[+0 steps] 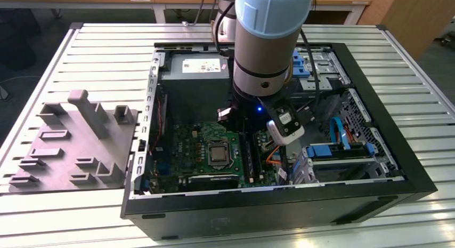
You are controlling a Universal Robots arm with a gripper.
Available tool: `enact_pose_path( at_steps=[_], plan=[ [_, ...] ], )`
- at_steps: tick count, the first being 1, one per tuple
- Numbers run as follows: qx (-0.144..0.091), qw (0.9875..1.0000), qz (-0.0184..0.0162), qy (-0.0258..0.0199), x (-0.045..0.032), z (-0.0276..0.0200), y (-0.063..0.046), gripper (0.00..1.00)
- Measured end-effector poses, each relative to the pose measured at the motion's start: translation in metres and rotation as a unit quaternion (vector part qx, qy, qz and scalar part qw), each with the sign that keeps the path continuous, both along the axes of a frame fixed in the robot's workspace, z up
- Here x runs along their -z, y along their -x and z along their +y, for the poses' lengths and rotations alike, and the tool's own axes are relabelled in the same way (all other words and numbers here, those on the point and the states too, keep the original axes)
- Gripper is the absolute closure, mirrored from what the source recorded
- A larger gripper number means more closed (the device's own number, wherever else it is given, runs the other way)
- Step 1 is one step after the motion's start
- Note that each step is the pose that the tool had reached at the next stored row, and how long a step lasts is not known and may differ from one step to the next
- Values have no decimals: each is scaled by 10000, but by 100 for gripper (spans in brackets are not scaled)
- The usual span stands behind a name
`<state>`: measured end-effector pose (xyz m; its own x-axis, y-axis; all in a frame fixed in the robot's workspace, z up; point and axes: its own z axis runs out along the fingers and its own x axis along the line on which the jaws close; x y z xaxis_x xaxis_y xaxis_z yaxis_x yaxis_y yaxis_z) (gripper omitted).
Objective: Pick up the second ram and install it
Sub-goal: 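Insert the second ram into the second slot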
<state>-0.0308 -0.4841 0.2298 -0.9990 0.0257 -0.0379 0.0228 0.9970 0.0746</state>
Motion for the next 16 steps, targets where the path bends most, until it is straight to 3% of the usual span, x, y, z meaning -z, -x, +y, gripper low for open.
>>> enact_pose_path(
  at_steps=[16],
  plan=[
    [0, 10000, 0, 1, 8, 0, 0, 89]
  ],
)
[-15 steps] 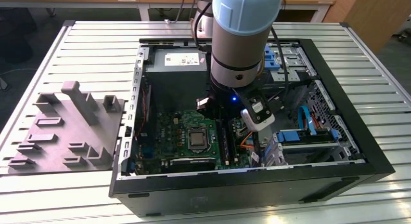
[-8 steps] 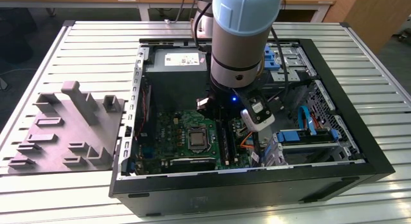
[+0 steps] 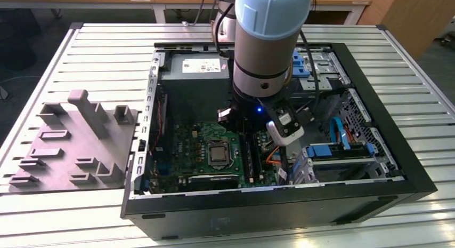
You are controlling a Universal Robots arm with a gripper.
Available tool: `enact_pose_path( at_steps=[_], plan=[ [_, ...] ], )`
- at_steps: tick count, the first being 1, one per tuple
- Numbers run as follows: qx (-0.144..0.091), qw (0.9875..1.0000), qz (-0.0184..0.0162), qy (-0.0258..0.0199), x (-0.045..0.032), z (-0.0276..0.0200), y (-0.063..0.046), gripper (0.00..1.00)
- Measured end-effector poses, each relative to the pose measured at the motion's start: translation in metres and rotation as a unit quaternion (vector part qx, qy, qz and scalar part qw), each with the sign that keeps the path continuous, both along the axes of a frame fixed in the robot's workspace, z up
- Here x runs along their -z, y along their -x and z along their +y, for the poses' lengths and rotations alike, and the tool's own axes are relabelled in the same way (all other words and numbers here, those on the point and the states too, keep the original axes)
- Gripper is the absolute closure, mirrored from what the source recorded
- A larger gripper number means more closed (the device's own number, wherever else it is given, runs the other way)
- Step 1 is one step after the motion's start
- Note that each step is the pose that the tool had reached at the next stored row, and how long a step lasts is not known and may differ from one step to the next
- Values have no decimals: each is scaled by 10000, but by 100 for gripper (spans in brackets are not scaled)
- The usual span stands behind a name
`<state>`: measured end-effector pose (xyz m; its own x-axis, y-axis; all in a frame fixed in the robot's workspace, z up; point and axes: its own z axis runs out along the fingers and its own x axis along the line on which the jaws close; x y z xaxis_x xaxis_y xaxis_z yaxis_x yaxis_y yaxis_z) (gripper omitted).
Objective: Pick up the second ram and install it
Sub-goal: 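Insert the second ram into the second slot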
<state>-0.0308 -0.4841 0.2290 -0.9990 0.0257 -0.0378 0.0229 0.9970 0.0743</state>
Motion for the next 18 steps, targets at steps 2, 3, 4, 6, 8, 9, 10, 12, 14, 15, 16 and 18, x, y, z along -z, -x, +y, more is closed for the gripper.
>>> enact_pose_path(
  at_steps=[2, 3, 4, 6, 8, 9, 10, 12, 14, 15, 16, 18],
  plan=[
    [0, 10000, 1, 1, -3, 0, 0, 89],
    [0, 10000, 1, 1, -3, 0, 0, 89],
    [0, 10000, 0, 1, -3, 0, 0, 89],
    [-1, 10000, 1, 3, -5, 4, -1, 89],
    [0, 10000, 1, 2, -4, 5, 0, 89],
    [0, 10000, 1, 2, -3, 5, 0, 89],
    [0, 10000, 1, 2, -2, 6, 0, 89],
    [0, 10000, 0, 0, 7, 6, 0, 89],
    [0, 10000, 1, 1, 15, 6, 0, 89],
    [0, 10000, 1, 2, 18, 5, 0, 89],
    [0, 10000, 1, 2, 21, 6, 0, 89],
    [0, 10000, 1, 2, 29, 6, 0, 89]
  ],
)
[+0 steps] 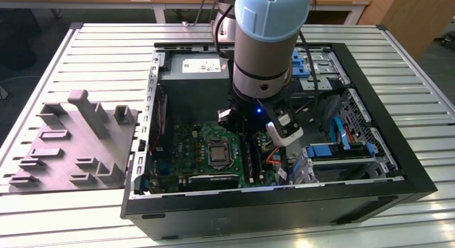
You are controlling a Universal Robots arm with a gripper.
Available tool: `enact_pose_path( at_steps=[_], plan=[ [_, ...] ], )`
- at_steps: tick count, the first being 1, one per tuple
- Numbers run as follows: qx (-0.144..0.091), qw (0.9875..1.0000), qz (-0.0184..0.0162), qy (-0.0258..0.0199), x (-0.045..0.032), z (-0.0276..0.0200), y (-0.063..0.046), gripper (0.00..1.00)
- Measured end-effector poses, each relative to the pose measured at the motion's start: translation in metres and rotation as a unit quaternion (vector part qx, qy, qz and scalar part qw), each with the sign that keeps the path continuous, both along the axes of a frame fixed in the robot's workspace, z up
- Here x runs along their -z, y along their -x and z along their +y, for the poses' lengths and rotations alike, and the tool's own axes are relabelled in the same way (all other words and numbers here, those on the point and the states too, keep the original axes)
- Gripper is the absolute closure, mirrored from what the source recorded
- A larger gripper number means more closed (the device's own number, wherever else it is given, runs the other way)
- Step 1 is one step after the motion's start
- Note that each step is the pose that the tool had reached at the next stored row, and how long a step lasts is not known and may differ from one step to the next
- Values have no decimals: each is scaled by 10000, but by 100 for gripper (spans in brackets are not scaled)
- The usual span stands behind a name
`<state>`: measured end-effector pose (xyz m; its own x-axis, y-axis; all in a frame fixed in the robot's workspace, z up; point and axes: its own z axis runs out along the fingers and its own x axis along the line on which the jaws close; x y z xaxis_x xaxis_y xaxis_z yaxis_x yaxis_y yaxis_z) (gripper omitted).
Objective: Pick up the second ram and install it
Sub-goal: 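Insert the second ram into the second slot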
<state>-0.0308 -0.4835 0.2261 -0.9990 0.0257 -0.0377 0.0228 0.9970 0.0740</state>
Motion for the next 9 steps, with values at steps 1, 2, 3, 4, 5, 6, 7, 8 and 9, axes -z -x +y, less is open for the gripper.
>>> enact_pose_path(
  at_steps=[1, 2, 3, 4, 5, 6, 7, 8, 9],
  plan=[
    [0, 10000, 0, 0, 1, 0, 6, 89],
    [0, 10000, 0, 0, 1, 0, 6, 89],
    [0, 10000, 0, -1, 1, 0, 6, 89],
    [0, 10000, 0, 0, 2, 0, 6, 89],
    [0, 10000, 0, -1, 6, 0, 7, 89],
    [0, 10000, 0, -1, 10, 0, 7, 89],
    [0, 10000, 0, 0, 12, 1, 8, 89],
    [0, 10000, 0, 0, 13, 1, 9, 89],
    [0, 10000, 0, 1, 12, 1, 9, 89]
  ],
)
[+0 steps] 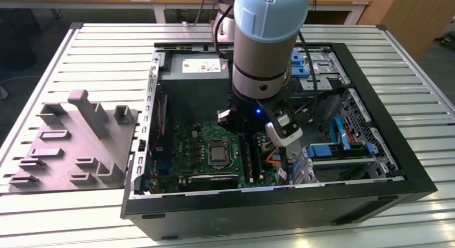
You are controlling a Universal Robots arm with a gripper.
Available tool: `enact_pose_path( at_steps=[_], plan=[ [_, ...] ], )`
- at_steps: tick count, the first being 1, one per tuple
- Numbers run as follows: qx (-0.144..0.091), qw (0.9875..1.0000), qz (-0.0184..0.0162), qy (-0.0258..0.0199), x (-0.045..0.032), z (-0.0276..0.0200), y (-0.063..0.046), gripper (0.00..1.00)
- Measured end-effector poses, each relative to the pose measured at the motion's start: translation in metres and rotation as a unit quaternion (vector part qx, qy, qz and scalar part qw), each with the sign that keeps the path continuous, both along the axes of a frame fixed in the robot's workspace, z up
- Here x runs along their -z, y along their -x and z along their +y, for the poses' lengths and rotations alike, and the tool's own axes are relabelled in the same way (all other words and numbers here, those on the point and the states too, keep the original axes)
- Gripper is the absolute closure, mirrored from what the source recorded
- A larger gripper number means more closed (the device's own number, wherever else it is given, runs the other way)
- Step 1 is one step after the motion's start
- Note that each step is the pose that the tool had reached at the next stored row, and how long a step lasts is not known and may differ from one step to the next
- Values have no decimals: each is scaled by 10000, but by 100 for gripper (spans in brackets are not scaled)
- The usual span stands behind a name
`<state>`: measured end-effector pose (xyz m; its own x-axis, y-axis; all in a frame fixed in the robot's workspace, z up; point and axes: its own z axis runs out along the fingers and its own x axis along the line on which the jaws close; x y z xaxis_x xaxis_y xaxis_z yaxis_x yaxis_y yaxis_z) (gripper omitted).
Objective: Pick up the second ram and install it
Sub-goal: 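Insert the second ram into the second slot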
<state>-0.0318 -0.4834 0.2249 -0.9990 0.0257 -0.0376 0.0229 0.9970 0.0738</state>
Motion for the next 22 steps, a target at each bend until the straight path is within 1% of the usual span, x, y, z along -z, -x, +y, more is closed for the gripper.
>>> enact_pose_path(
  at_steps=[8, 22],
  plan=[
    [-1, 10000, -1, -1, 5, 16, 19, 89],
    [15, 10000, -1, -1, 19, 17, 20, 89]
  ],
)
